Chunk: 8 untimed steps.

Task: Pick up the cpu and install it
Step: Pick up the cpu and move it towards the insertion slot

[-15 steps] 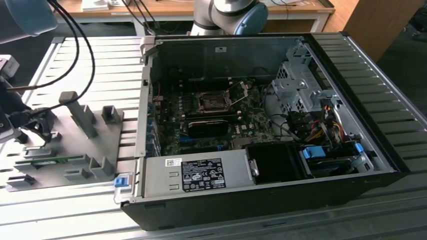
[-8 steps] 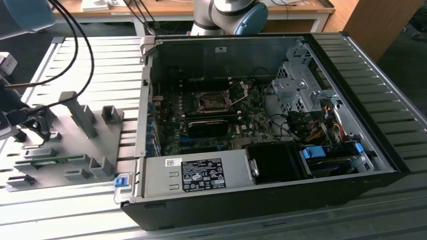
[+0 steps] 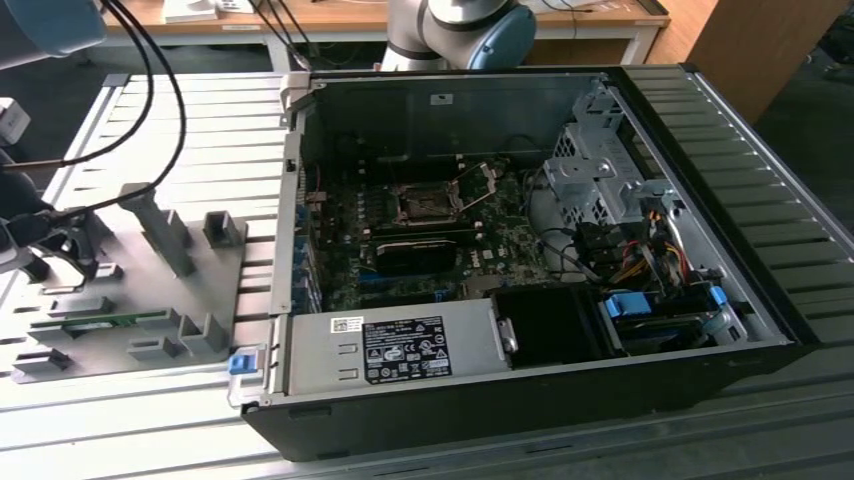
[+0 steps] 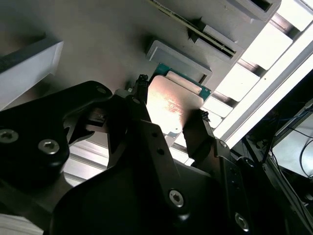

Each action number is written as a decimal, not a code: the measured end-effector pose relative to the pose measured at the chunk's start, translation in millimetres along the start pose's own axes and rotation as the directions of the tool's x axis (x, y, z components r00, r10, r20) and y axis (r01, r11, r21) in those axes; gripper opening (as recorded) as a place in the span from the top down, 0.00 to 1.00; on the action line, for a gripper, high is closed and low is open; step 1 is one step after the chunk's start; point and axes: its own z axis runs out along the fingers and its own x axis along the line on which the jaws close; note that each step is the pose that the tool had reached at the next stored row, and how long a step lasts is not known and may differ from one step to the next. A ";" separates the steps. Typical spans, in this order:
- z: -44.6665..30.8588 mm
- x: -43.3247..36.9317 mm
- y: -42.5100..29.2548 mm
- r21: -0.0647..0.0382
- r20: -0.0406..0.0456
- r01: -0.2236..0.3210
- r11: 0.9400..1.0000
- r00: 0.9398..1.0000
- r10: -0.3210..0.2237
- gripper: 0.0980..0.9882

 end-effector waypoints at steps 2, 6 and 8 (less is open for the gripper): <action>-1.4 0.0 0.1 0.000 0.000 0.000 1.000 1.000 0.000 0.50; -4.5 0.1 0.4 0.000 0.000 0.000 1.000 1.000 0.000 0.50; -6.1 0.1 0.6 0.000 0.000 0.000 1.000 1.000 0.000 0.50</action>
